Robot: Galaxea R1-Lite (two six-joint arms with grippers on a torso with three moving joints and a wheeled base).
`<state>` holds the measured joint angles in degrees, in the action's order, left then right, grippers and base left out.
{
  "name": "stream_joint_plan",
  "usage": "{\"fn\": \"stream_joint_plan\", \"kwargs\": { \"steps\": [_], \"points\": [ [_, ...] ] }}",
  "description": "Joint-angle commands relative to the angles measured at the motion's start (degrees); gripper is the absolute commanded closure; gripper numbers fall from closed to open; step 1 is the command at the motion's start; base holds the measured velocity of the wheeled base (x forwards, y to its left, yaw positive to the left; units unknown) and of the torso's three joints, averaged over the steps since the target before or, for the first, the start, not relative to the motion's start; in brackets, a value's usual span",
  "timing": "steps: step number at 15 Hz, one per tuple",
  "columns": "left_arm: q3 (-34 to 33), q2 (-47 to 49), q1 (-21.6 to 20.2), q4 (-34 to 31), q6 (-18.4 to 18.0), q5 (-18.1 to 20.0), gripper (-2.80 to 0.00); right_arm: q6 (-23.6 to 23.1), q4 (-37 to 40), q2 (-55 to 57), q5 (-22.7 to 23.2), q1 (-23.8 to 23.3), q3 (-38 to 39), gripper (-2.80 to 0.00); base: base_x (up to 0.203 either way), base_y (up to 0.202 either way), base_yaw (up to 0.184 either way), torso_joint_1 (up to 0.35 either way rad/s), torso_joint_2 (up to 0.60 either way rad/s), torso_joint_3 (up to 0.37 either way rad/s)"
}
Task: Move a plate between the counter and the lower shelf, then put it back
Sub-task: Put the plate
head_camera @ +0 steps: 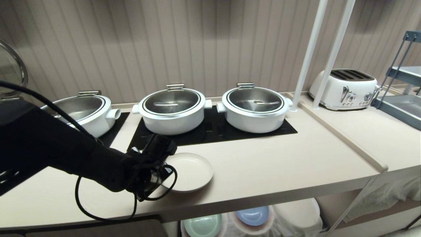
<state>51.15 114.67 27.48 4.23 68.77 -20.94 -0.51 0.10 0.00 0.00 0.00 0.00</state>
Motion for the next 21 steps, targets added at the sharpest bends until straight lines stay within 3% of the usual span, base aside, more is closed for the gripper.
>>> {"fn": "stream_joint_plan", "kwargs": {
  "steps": [1, 14, 15, 21],
  "points": [
    [0.1, 1.5, 0.4, 0.3, 0.4, -0.2, 0.0, 0.0, 0.0, 0.0, 0.0, 0.0, 0.0, 0.0, 0.0, 0.0, 0.0, 0.0, 0.0, 0.0],
    [3.1, 6.2, 2.8, 0.3, 0.4, -0.8, 0.0, 0.0, 0.0, 0.0, 0.0, 0.0, 0.0, 0.0, 0.0, 0.0, 0.0, 0.0, 0.0, 0.0],
    [3.2, 6.3, 2.8, 0.3, 0.4, -0.8, -2.8, 0.0, 0.0, 0.0, 0.0, 0.0, 0.0, 0.0, 0.0, 0.0, 0.0, 0.0, 0.0, 0.0],
    [3.5, 6.0, 2.5, 0.3, 0.3, -1.7, -2.8, 0.0, 0.0, 0.0, 0.0, 0.0, 0.0, 0.0, 0.0, 0.0, 0.0, 0.0, 0.0, 0.0]
  ]
}}
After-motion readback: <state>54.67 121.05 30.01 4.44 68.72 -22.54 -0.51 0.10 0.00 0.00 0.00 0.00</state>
